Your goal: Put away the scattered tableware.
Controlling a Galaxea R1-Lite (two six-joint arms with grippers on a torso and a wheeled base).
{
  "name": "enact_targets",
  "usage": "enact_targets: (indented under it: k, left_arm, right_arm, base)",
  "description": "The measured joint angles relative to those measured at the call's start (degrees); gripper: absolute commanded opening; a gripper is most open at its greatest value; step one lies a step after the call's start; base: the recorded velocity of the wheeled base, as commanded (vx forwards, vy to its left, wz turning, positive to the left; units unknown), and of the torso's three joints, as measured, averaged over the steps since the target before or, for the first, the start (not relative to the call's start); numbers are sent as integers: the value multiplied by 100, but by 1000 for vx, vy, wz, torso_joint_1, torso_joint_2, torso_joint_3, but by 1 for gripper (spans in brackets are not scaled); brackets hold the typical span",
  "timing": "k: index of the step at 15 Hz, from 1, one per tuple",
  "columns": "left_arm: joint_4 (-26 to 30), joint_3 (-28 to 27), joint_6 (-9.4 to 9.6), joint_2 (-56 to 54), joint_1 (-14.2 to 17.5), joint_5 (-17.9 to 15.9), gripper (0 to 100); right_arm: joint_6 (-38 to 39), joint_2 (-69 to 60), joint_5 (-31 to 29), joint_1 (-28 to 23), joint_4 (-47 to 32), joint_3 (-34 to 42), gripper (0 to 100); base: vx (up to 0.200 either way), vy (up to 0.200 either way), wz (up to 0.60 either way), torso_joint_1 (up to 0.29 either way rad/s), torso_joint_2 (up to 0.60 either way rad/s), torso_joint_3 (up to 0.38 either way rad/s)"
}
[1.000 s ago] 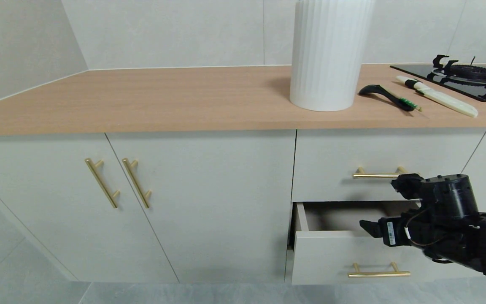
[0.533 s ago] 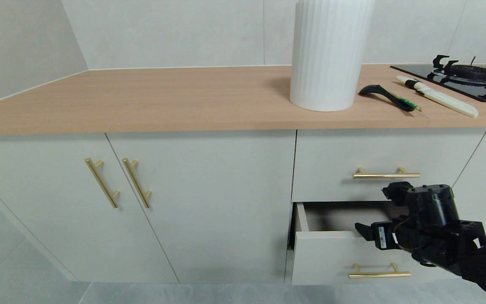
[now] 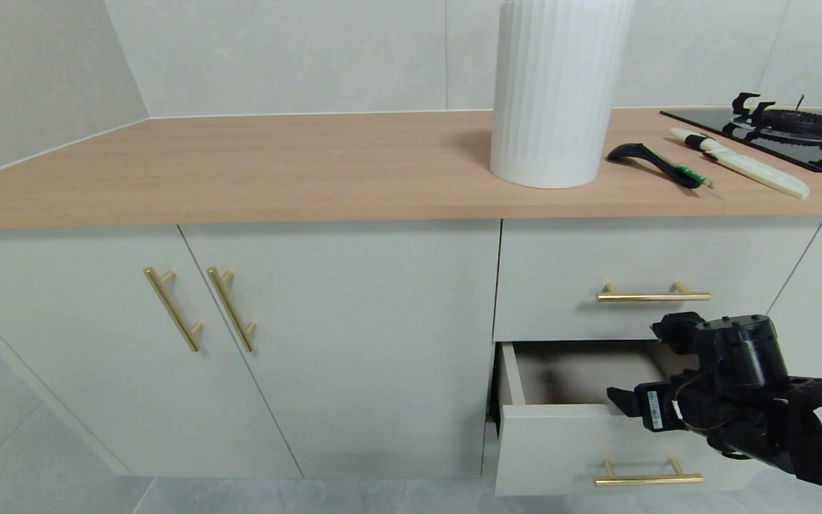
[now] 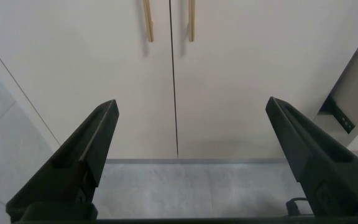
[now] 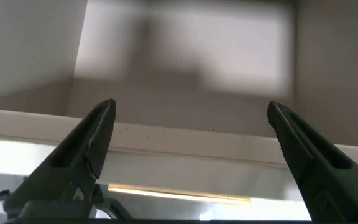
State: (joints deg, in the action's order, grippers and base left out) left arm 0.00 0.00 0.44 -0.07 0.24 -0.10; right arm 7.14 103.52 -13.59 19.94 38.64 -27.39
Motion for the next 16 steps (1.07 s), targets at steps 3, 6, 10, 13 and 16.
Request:
enact_targets:
  k: [3, 6, 10, 13, 16]
  left_arm:
    - [0, 0, 0, 0, 0, 2, 100]
    - [0, 0, -1, 0, 0, 0, 100]
    - [0, 0, 0, 0, -2, 0, 100]
    - [0, 0, 0, 0, 0, 0, 100]
    - [0, 0, 0, 0, 0, 0, 100]
  right_arm:
    - [11, -254, 40, 15, -695, -52, 100]
    - [2, -501, 62, 89, -1490, -155, 100]
    - [-33, -641, 73, 210, -2239, -249, 100]
    - [-233, -768, 71, 310, -2904, -286, 100]
    - [-650, -979, 76, 450, -3896, -243, 100]
  base:
    - [0, 0, 0, 0, 0, 0]
    - [0, 0, 0, 0, 0, 0]
    - [0, 0, 0, 0, 0, 0]
    - [0, 0, 0, 0, 0, 0]
    - [0, 0, 0, 0, 0, 0]
